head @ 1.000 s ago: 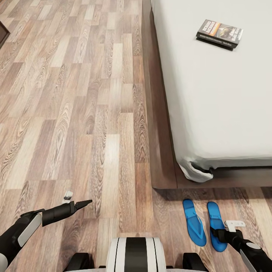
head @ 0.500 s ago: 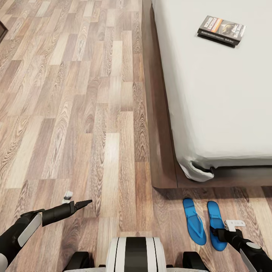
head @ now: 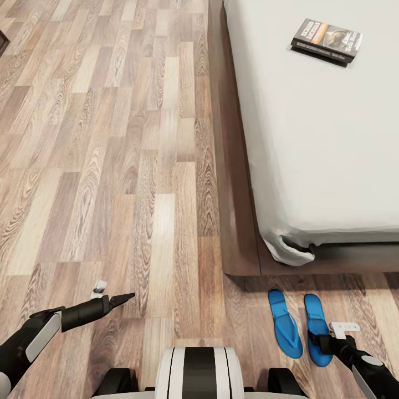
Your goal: In the bedroom, move the book from the bed onto either nightstand, and place the two sandals side by side next to the bed.
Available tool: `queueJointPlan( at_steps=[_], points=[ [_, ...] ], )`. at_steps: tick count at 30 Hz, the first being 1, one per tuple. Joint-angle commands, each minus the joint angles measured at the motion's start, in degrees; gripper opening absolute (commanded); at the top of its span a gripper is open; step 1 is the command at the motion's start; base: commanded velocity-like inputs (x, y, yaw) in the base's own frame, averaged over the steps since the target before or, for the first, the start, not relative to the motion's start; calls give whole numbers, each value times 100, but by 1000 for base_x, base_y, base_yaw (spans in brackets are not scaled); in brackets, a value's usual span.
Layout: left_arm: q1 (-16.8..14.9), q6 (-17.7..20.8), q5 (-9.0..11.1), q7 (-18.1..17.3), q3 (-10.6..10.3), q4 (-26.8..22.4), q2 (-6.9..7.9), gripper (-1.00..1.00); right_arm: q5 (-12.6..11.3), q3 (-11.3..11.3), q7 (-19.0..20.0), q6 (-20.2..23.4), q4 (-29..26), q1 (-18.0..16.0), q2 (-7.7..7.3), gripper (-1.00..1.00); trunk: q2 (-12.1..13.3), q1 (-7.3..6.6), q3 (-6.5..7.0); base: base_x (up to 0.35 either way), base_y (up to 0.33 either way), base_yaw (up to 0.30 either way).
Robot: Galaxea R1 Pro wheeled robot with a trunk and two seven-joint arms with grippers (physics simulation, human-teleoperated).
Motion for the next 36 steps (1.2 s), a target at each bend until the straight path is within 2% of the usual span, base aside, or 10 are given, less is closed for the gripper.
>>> queueJointPlan(
  at_steps=[1, 20, 24, 36],
  points=[
    [-6, 44, 54, 3, -27, 7, 5, 100, -3, -25, 42, 146, 17, -3, 4, -100, 0, 1, -2, 0, 0, 0],
    [-7, 49, 58, 4, -22, 4, 5, 100, -3, -29, 42, 146, 3, -3, 4, -100, 0, 1, -2, 0, 0, 0],
    [-6, 53, 58, 6, -19, 5, 5, 100, -3, -33, 42, 146, 0, -3, 4, -100, 5, -9, 87, 0, 0, 0],
    [-6, 52, 58, 7, -20, 9, 5, 100, -3, -34, 42, 146, -1, -3, 4, -100, 5, -9, 87, 0, 0, 0]
  ],
)
